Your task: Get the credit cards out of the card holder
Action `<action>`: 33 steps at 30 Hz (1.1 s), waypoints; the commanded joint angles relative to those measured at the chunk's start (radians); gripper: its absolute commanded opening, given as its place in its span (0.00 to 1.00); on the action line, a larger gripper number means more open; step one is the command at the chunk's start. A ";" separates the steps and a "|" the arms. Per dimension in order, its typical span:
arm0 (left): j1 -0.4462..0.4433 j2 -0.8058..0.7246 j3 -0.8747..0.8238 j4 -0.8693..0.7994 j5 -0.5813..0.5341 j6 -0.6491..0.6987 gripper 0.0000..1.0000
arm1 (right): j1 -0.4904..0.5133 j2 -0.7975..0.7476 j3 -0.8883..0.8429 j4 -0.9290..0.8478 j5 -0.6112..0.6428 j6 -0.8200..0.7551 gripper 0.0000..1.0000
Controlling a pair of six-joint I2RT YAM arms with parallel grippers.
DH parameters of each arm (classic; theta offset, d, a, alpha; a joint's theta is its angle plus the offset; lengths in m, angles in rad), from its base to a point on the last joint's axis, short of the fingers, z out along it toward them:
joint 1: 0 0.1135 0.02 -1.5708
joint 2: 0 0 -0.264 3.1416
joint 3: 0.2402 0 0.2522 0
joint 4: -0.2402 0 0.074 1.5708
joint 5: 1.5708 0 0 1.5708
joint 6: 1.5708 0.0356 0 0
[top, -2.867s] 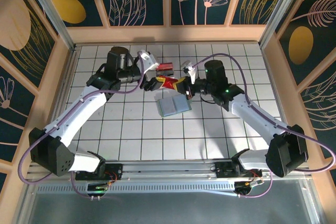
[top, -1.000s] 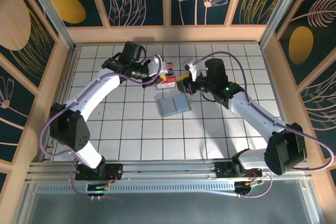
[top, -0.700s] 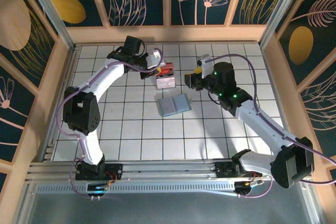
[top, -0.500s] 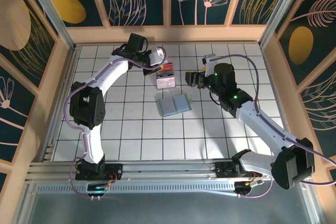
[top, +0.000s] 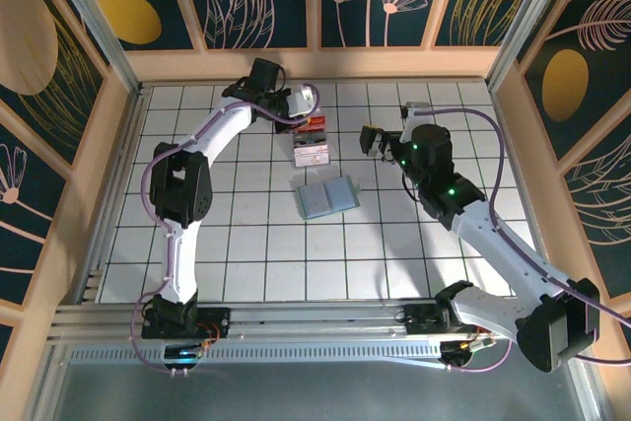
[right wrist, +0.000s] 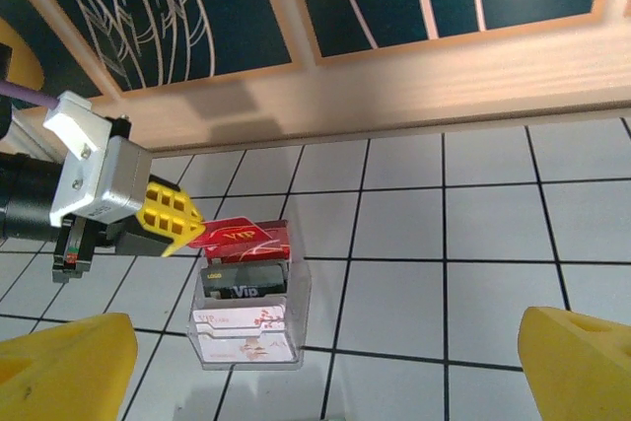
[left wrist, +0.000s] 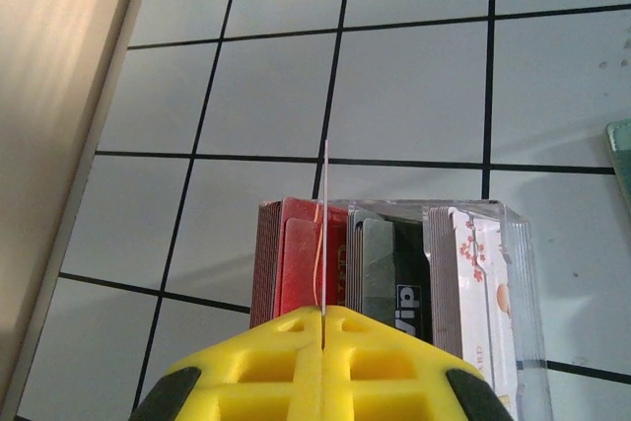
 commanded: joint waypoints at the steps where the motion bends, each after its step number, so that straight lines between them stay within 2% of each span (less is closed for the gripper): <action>1: 0.009 0.033 0.045 -0.023 0.011 0.024 0.00 | -0.004 -0.026 -0.013 -0.005 0.068 0.028 0.99; 33: 0.020 0.168 0.157 -0.098 -0.016 0.016 0.00 | -0.003 -0.040 -0.029 -0.008 0.068 0.035 0.99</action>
